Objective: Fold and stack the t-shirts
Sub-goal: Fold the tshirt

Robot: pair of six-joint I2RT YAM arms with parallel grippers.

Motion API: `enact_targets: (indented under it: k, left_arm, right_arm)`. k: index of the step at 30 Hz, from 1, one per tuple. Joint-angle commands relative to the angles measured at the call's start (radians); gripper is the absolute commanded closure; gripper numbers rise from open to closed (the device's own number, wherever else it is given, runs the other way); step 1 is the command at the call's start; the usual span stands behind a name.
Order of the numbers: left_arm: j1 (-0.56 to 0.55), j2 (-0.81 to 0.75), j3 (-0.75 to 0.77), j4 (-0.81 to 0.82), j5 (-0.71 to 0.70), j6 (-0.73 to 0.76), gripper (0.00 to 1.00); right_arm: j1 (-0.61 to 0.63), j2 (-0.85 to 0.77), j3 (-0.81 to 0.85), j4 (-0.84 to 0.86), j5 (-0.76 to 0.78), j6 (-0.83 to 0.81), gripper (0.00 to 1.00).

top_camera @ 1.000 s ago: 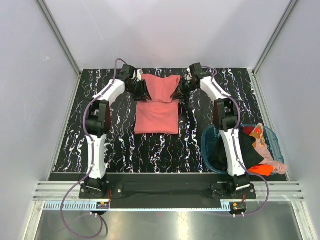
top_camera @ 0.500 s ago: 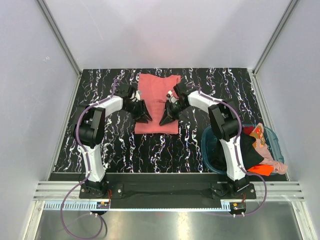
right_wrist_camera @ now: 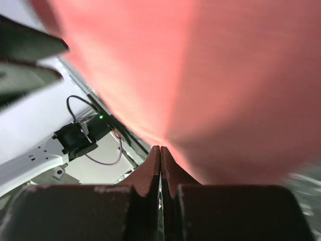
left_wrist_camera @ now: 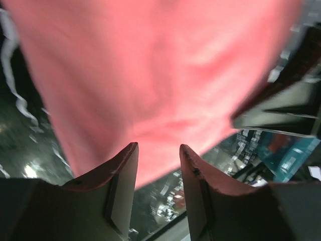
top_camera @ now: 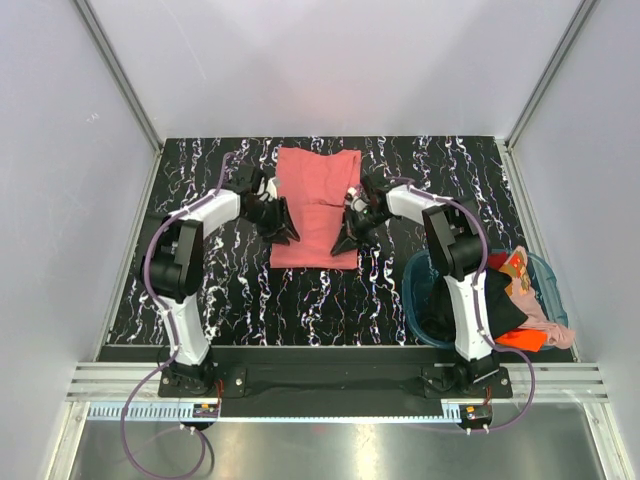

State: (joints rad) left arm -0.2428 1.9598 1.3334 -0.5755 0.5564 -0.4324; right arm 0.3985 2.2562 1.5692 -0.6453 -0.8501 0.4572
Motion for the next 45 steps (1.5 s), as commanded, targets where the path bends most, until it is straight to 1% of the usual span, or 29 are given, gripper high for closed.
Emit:
enact_targets:
  k: [1, 2, 4, 7, 9, 10, 12, 14, 17, 19, 21, 22, 24, 25, 26, 28, 32, 33, 34, 35, 36, 37, 39, 40, 41, 42, 43, 44, 45]
  left_arm:
    - [-0.032, -0.127, -0.043, 0.055, 0.065, -0.057, 0.56]
    - [-0.036, -0.133, -0.068, 0.087, 0.109, -0.081, 0.56]
    - [-0.036, -0.113, -0.120, 0.147, 0.152, -0.129, 0.57]
    - [-0.020, -0.062, -0.194, 0.189, 0.154, -0.134, 0.58]
    - [-0.007, -0.033, -0.217, 0.171, 0.103, -0.091, 0.59]
    - [-0.001, -0.010, -0.221, 0.160, 0.090, -0.072, 0.59]
    - [0.025, -0.004, -0.247, 0.109, 0.010, -0.025, 0.59]
    - [0.045, -0.036, -0.273, 0.083, -0.032, 0.006, 0.59]
    - [0.054, -0.111, -0.272, 0.034, -0.058, 0.038, 0.59]
    - [0.043, -0.151, -0.238, 0.000, -0.053, 0.034, 0.59]
    - [0.030, -0.191, -0.203, 0.002, -0.009, 0.020, 0.58]
    - [0.024, -0.197, -0.157, 0.018, 0.026, 0.000, 0.58]
    - [0.014, -0.185, -0.107, 0.037, 0.052, -0.020, 0.57]
    - [0.014, -0.167, -0.080, 0.066, 0.065, -0.043, 0.57]
    - [0.014, -0.147, -0.029, 0.077, 0.098, -0.055, 0.57]
    - [0.017, -0.060, 0.030, 0.101, 0.129, -0.068, 0.57]
    - [0.059, 0.098, 0.137, 0.131, 0.109, -0.074, 0.57]
    - [0.066, 0.131, 0.170, 0.141, 0.111, -0.074, 0.57]
    - [0.074, 0.195, 0.199, 0.158, 0.112, -0.056, 0.57]
    - [0.082, 0.227, 0.226, 0.158, 0.103, -0.040, 0.57]
    - [0.082, 0.261, 0.296, 0.154, 0.100, -0.028, 0.57]
    - [0.082, 0.334, 0.334, 0.137, 0.114, -0.007, 0.57]
    - [0.082, 0.385, 0.410, 0.109, 0.128, 0.007, 0.57]
    - [0.082, 0.395, 0.420, 0.109, 0.146, 0.006, 0.57]
    - [0.083, 0.380, 0.421, 0.112, 0.149, 0.004, 0.57]
    - [0.083, 0.357, 0.409, 0.120, 0.152, 0.003, 0.57]
    - [0.082, 0.332, 0.367, 0.147, 0.160, -0.003, 0.57]
    - [0.083, 0.265, 0.343, 0.161, 0.160, -0.006, 0.56]
    - [0.083, 0.234, 0.323, 0.167, 0.154, -0.006, 0.53]
  right_arm:
    - [0.062, -0.078, 0.089, 0.012, -0.047, 0.030, 0.96]
    - [0.063, -0.072, 0.074, 0.035, -0.062, 0.067, 0.96]
    - [0.060, -0.049, 0.022, 0.102, -0.084, 0.089, 0.96]
    - [0.054, -0.014, -0.055, 0.116, -0.078, 0.051, 0.96]
    - [0.028, -0.009, -0.107, 0.137, -0.070, 0.028, 0.97]
    - [0.016, -0.014, -0.164, 0.145, -0.067, 0.021, 0.97]
    - [-0.021, -0.044, -0.210, 0.130, -0.050, -0.012, 0.98]
    - [-0.038, -0.081, -0.262, 0.099, -0.017, -0.067, 0.98]
    - [-0.053, -0.164, -0.291, 0.064, -0.015, -0.077, 0.98]
    - [-0.053, -0.208, -0.250, 0.038, -0.010, -0.074, 0.98]
    - [-0.052, -0.228, -0.180, 0.041, -0.012, -0.042, 0.97]
    - [-0.053, -0.225, -0.149, 0.044, -0.012, -0.031, 0.98]
    - [-0.053, -0.178, -0.083, 0.053, -0.027, 0.004, 0.97]
    - [-0.052, -0.153, -0.014, 0.056, -0.038, 0.017, 0.98]
    - [-0.055, -0.126, 0.020, 0.064, -0.065, 0.047, 0.98]
    - [-0.052, -0.048, 0.101, 0.094, -0.084, 0.076, 0.98]
    - [-0.062, 0.089, 0.204, 0.119, -0.073, 0.132, 0.98]
    - [-0.072, 0.101, 0.192, 0.183, -0.085, 0.159, 0.99]
    - [-0.085, 0.112, 0.166, 0.241, -0.101, 0.194, 0.99]
    - [-0.120, 0.126, 0.137, 0.300, -0.110, 0.271, 0.98]
    - [-0.136, 0.137, 0.090, 0.397, -0.115, 0.300, 0.99]
    - [-0.154, 0.147, 0.077, 0.421, -0.119, 0.320, 0.99]
    - [-0.190, 0.175, 0.092, 0.371, -0.116, 0.287, 0.99]
    - [-0.194, 0.177, 0.107, 0.337, -0.113, 0.225, 0.99]
    - [-0.196, 0.169, 0.124, 0.249, -0.093, 0.186, 0.99]
    - [-0.197, 0.161, 0.161, 0.198, -0.078, 0.148, 0.99]
    - [-0.197, 0.154, 0.181, 0.149, -0.058, 0.076, 0.99]
    - [-0.197, 0.140, 0.199, 0.069, -0.028, 0.054, 0.99]
    - [-0.197, 0.131, 0.225, 0.040, -0.014, 0.034, 0.99]
